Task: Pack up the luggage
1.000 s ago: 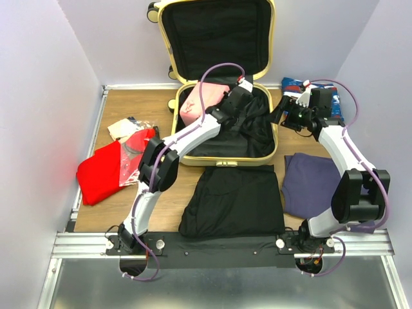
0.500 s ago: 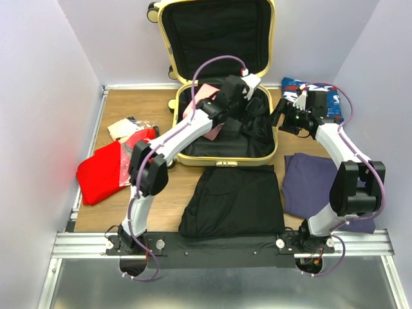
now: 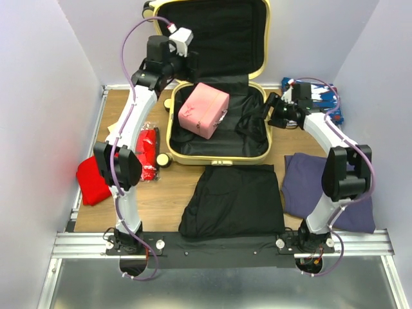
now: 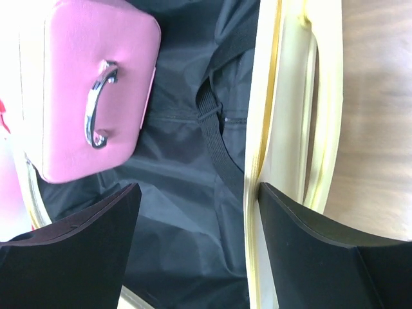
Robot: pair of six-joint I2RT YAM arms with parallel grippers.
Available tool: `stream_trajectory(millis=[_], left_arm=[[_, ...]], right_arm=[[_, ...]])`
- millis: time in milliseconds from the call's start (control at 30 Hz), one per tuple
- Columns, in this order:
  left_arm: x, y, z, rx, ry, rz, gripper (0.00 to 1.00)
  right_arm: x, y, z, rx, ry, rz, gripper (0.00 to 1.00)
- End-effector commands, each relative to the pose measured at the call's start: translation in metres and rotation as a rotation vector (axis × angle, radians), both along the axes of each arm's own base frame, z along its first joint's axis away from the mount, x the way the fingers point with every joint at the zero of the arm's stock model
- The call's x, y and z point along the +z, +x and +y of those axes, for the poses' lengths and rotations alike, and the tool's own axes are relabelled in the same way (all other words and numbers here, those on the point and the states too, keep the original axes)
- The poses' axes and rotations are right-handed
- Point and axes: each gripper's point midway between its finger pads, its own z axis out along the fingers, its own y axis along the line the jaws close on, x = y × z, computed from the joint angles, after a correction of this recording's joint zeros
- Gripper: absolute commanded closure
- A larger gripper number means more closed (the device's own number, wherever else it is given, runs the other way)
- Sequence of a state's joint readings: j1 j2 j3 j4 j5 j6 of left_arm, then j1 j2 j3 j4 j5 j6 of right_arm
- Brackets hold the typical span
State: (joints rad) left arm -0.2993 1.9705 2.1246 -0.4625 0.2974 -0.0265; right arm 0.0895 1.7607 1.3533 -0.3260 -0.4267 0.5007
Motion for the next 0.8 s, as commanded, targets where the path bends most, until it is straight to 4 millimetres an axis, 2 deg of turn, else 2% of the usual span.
stream_trajectory(millis=[0,33,100,133,167,233,300,367,433,467,500,533,567,600,633,667,733,767], left_arm=[[-0.045,-0.005,-0.010,-0.124,-0.003,0.120,0.16],[-0.051,-0.003,-0.009,-0.136,0.014,0.121,0.15],[-0.066,0.000,-0.007,-0.152,0.013,0.155,0.14],[-0.071,0.002,-0.003,-0.145,0.013,0.168,0.12],[-0.076,0.005,0.001,-0.130,0.014,0.182,0.12],[-0.085,0.009,0.010,-0.128,0.002,0.205,0.12],[-0.083,0.008,0.014,-0.138,-0.010,0.198,0.12],[-0.081,0.008,0.019,-0.139,-0.009,0.180,0.12],[-0.067,0.005,0.025,-0.133,-0.006,0.145,0.12],[-0.067,0.007,0.037,-0.110,-0.013,0.141,0.12],[-0.052,0.004,0.044,-0.100,-0.026,0.112,0.13],[-0.047,0.004,0.054,-0.073,-0.038,0.104,0.14],[-0.049,0.005,0.064,-0.039,-0.065,0.110,0.15],[-0.038,0.008,0.091,0.030,-0.073,0.090,0.16],[-0.037,0.010,0.106,0.079,-0.071,0.088,0.21],[-0.039,0.011,0.121,0.129,-0.064,0.097,0.24],[-0.046,0.018,0.168,0.274,-0.020,0.106,0.30],[-0.054,0.017,0.182,0.308,0.013,0.123,0.31]], right_arm=[[0.008,0.014,0.097,0.172,0.157,-0.024,0.19],[0.016,0.020,0.104,0.180,0.163,-0.044,0.18],[0.016,0.021,0.123,0.206,0.176,-0.045,0.16],[0.011,0.024,0.129,0.211,0.179,-0.033,0.15],[0.017,0.026,0.138,0.225,0.184,-0.047,0.15],[0.023,0.029,0.143,0.224,0.176,-0.068,0.12],[0.025,0.030,0.136,0.183,0.147,-0.083,0.11],[0.030,0.034,0.116,0.111,0.066,-0.129,0.11],[0.015,0.030,0.100,0.069,-0.010,-0.111,0.12],[0.013,0.029,0.094,0.066,-0.041,-0.119,0.12],[0.016,0.025,0.088,0.054,-0.056,-0.127,0.12],[0.019,0.027,0.082,0.034,-0.079,-0.141,0.14],[0.023,0.027,0.079,0.036,-0.101,-0.164,0.15],[0.033,0.028,0.075,0.022,-0.110,-0.189,0.17],[0.039,0.033,0.068,-0.011,-0.139,-0.211,0.19],[0.043,0.036,0.064,-0.014,-0.166,-0.236,0.21],[0.044,0.044,0.055,-0.048,-0.217,-0.250,0.26],[0.047,0.048,0.052,-0.057,-0.235,-0.262,0.26]])
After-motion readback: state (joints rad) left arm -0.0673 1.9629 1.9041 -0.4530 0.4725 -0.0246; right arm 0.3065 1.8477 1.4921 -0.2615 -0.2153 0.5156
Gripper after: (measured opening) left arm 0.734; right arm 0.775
